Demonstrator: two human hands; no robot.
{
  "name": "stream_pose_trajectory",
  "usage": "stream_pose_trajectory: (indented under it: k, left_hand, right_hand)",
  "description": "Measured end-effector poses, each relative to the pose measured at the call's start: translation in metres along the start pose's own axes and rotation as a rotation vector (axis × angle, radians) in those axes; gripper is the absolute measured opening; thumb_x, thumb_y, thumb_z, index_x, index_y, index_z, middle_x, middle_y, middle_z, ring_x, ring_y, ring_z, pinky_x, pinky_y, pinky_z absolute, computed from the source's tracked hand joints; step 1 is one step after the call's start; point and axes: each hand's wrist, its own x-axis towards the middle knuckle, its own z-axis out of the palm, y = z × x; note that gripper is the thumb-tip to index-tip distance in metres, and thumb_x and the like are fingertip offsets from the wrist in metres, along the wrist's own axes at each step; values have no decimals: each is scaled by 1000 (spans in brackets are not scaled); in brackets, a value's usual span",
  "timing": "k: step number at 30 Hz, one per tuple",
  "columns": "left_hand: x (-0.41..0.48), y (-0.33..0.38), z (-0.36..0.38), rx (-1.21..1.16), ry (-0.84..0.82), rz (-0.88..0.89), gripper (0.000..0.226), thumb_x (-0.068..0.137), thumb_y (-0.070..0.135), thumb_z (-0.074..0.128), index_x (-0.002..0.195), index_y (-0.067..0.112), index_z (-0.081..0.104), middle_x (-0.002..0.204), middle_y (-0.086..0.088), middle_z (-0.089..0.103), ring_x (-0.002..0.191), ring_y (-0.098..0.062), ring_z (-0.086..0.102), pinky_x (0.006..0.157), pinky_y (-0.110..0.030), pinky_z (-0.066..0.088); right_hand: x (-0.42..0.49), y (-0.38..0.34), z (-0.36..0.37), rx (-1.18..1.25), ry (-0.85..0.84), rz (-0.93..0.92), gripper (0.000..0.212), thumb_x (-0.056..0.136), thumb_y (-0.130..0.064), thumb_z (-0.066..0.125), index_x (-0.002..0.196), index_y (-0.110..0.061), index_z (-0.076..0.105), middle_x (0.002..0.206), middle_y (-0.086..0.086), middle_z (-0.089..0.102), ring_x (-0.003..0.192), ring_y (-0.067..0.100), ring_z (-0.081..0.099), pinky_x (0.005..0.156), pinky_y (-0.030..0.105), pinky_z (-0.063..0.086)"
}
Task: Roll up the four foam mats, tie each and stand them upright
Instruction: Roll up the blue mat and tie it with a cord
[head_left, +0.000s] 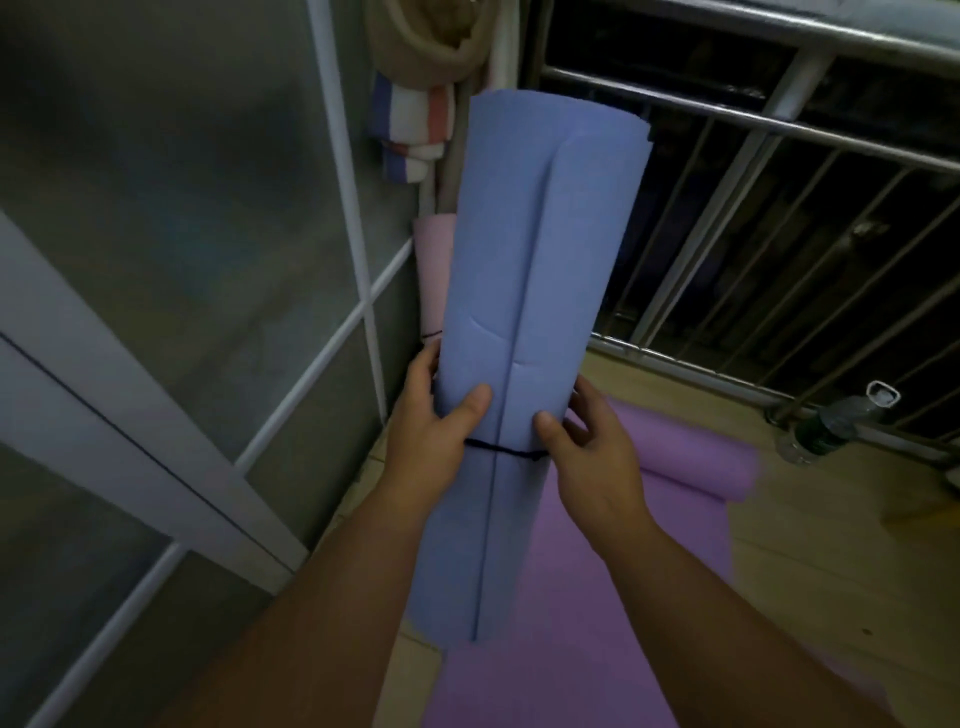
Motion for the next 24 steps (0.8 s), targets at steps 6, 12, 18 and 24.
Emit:
stream_pose_trajectory:
  k: [6, 12, 18, 24]
  left_hand:
    - [39, -10, -37, -17, 103, -62, 72, 70, 43, 73, 135, 25, 49, 131, 6, 61, 116, -12, 61, 97, -43, 52]
    - [106, -59, -55, 38, 194, -90, 74, 74, 39, 74, 139, 19, 47, 133, -2, 60, 118, -22, 61, 96, -51, 51]
    - [175, -127, -66, 125, 283, -75, 49, 87, 22, 69, 132, 24, 49, 119, 17, 62, 106, 3, 63, 80, -19, 54]
    - [230, -191, -64, 143, 367, -222, 76, 71, 48, 74, 137, 21, 48, 130, 6, 61, 115, -12, 62, 95, -44, 53]
  right_hand:
    - [47, 8, 53, -27, -82, 39, 73, 73, -53, 66, 141, -39, 46, 132, -21, 59, 115, 7, 61, 99, 43, 51]
    - [130, 56, 92, -3, -169, 43, 60, 88, -31, 71, 142, -34, 44, 126, -23, 56, 118, 9, 58, 97, 33, 50]
    - [217, 125, 137, 90, -300, 73, 57, 88, -32, 72, 138, -36, 46, 118, -32, 56, 115, 8, 61, 96, 31, 51]
    - [279, 185, 154, 93, -385, 154, 62, 89, -31, 69, 145, -26, 42, 119, -29, 56, 116, 7, 61, 92, 20, 52]
